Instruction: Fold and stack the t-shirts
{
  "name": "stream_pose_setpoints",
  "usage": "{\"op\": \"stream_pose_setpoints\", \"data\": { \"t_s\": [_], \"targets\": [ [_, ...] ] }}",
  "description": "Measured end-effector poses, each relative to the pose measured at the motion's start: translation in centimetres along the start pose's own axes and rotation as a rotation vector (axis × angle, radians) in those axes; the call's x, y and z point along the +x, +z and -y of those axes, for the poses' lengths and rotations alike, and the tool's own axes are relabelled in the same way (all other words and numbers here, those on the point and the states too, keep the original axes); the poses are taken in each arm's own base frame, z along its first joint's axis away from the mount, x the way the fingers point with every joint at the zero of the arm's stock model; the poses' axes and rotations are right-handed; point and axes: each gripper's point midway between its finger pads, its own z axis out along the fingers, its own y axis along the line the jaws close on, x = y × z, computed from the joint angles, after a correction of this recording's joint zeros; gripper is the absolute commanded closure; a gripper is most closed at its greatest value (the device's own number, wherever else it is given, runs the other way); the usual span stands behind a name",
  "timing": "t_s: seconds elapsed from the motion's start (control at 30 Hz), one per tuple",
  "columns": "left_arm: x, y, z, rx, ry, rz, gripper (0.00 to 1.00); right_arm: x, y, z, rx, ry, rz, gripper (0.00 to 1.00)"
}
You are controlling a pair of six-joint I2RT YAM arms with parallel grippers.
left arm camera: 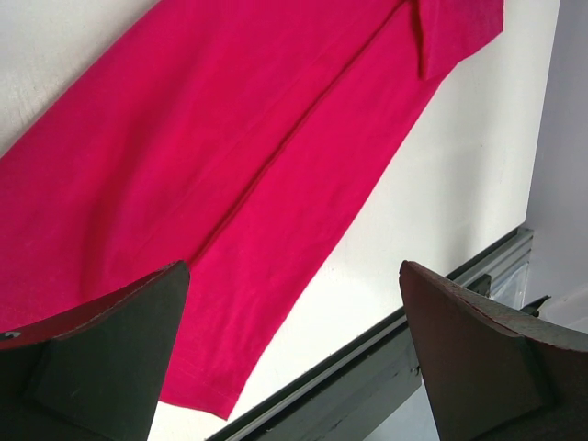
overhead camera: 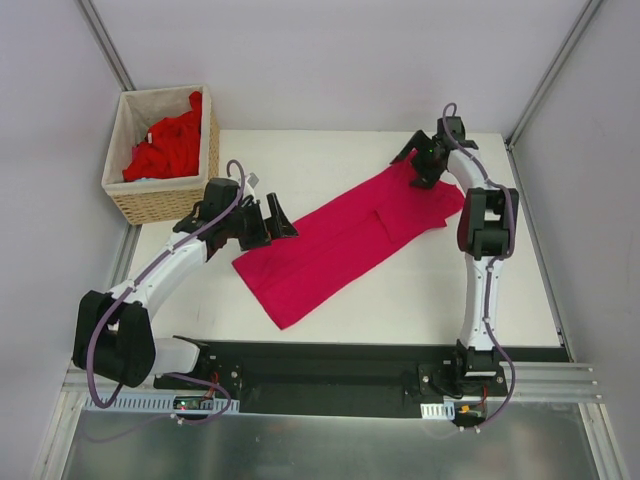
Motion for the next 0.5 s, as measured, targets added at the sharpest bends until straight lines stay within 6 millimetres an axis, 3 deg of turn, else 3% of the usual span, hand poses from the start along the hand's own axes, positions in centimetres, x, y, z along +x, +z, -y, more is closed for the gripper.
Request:
{"op": "stream_pose_setpoints", "data": {
  "t_s": [0.3, 0.5],
  "targets": [
    [-0.2, 0.1, -0.6, -0.012, -0.012, -0.001, 0.01, 0.6, 3.0, -4.4, -0.084, -0.025, -0.016, 0.04],
    [0.0, 0.5, -0.9, -0.021, -0.021, -0.013, 0.01, -0.6, 4.5, -6.4, -0.192, 0.044, -0.016, 0.04]
  ]
}}
